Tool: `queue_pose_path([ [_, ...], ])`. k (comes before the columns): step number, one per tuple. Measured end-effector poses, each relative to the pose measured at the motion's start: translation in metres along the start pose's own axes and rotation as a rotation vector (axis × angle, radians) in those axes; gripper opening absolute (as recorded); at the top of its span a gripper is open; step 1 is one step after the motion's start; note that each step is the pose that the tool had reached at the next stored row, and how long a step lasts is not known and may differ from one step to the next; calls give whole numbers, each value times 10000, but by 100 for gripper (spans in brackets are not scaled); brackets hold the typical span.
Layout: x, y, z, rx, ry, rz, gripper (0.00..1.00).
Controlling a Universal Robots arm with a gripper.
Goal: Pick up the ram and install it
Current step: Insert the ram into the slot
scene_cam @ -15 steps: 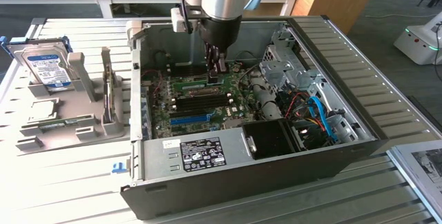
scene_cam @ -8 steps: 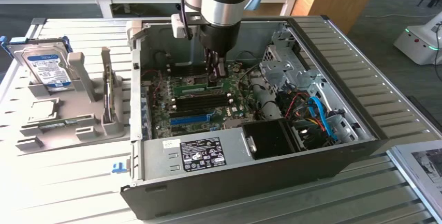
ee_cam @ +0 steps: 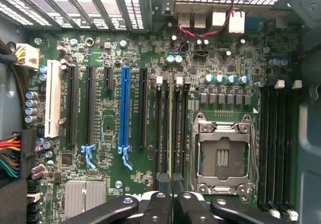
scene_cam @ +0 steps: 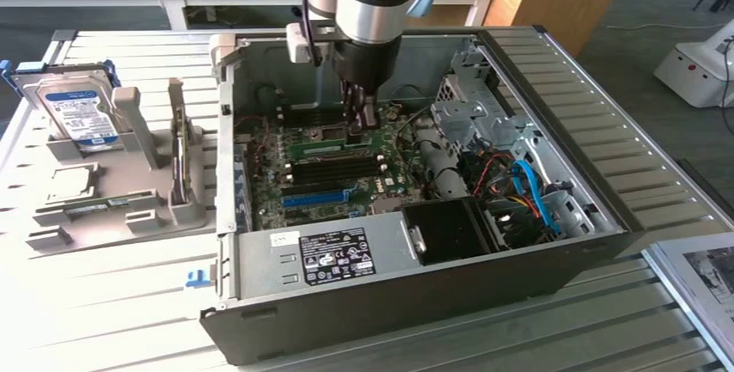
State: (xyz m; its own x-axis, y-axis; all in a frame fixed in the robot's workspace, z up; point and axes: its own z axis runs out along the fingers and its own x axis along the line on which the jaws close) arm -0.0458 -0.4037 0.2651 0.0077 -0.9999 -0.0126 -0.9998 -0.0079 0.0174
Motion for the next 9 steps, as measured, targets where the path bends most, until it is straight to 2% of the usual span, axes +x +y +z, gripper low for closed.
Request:
queue_pose_path([
  [9, 0, -9, 0, -1, 1, 3, 12],
])
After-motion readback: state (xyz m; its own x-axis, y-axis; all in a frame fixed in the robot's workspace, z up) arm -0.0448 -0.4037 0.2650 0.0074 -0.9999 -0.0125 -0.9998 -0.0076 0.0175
